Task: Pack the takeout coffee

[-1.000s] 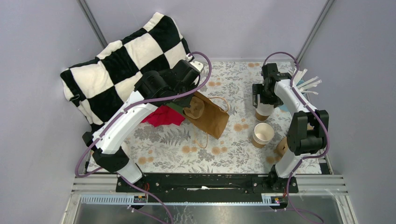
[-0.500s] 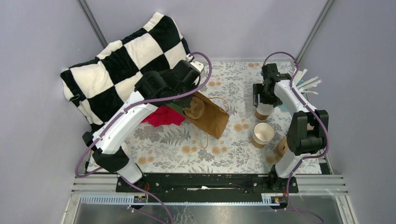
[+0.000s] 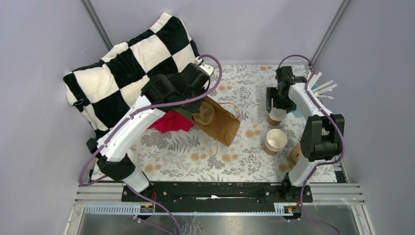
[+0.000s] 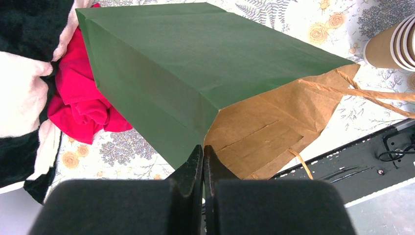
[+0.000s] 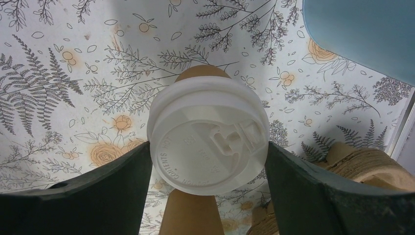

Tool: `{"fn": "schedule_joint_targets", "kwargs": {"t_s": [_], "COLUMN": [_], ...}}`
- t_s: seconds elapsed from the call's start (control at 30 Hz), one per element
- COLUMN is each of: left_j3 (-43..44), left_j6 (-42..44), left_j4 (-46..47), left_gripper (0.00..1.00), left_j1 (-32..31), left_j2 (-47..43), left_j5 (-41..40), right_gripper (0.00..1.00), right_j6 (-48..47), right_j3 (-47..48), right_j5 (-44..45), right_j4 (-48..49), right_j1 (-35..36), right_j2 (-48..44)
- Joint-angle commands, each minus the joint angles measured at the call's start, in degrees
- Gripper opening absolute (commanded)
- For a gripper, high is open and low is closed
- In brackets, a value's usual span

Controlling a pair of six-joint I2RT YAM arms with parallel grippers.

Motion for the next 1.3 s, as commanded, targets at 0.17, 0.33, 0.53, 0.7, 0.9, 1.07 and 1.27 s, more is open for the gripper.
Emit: {"fn": "schedule_joint_targets", "kwargs": {"t_s": [0.17,0.33,0.53,0.7,0.9,1.07,1.27], "left_j3": [0.98,1.08,0.83,0.48,0.40,0.19,0.08], "left_j6": [0.51,0.55,0.64,0.64,0.82,0.91,0.91], "left_j4": [1.30,1.45,1.47,1.63,1.78,1.83,1.78], "left_gripper": [0.00,0.00,0.00,0.00,0.00,0.00,0.00], "left_j1": [-0.44,-0.52,-0.53,-0.63,-0.62,-0.60,-0.58], "left_j2": [-0.45,-0.33,-0.66,-0.74,-0.80,-0.87,-0.87], "left_j5": [-0.91,-0.67,-0.92,-0.79,-0.73,-0.89,-0.98], "right_gripper": [0.83,0.95,1.00,1.00,0.99,0.93,0.87], "right_j6": [0.94,0.89,0.78,0.52,0.17,0.01,0.26], "right_j3": [-0.93,4.41,6.94,7.87,7.41,6.70,6.37], "right_j5": [-3.14,-2.61,-3.02,-2.78,-1.57,-1.13,-0.98], "right_j4": [-5.47,-7.26,-7.98,-7.43,-7.30,-6.67,-5.94], "right_j1": [-0.37,-0.35,-0.42,-0.37,-0.42,-0.39,-0.43], "right_j2": [3.16,1.11,0.17,-0.37,1.52,2.56,3.01]}}
